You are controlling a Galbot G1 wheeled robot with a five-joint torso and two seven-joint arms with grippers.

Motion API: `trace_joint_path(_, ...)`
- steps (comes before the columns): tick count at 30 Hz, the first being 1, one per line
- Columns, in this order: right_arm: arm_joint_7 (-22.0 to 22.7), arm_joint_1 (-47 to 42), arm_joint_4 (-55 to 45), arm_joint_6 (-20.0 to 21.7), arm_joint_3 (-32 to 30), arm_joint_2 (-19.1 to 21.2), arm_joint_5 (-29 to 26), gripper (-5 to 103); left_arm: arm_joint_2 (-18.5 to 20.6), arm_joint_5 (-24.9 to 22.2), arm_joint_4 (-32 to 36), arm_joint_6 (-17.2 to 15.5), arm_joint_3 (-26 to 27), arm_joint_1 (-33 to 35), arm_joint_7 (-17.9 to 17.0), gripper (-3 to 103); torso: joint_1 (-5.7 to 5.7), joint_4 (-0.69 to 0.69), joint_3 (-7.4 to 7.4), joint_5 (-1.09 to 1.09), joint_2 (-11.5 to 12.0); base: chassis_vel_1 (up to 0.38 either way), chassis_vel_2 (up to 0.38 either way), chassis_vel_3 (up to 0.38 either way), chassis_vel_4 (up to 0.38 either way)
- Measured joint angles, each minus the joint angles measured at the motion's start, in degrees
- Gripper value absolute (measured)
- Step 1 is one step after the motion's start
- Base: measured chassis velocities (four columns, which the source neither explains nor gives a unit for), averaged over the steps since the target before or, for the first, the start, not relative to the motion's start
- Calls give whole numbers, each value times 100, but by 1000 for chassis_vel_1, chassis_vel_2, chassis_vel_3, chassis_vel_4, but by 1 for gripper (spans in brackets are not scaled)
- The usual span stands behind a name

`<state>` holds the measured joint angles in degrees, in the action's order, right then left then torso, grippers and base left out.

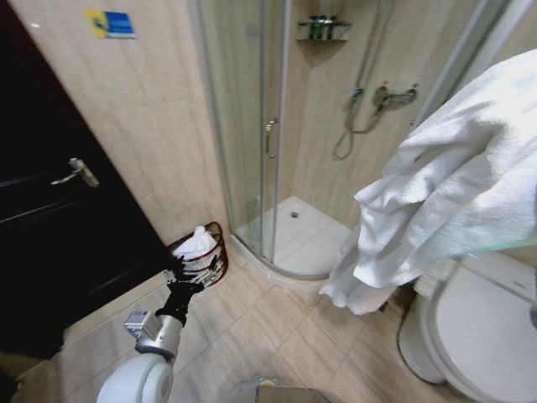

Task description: Discard the used towel into the hamper.

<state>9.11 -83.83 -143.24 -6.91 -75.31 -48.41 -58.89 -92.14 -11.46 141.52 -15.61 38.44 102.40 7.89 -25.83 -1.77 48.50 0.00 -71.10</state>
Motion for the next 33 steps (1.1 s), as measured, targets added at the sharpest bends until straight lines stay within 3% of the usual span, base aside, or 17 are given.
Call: trace_joint_path(33,-46,10,0,-26,-5,-6,18,13,0,0,0,0,0,0,0,100,1,1,-1,0,1,25,25,25,27)
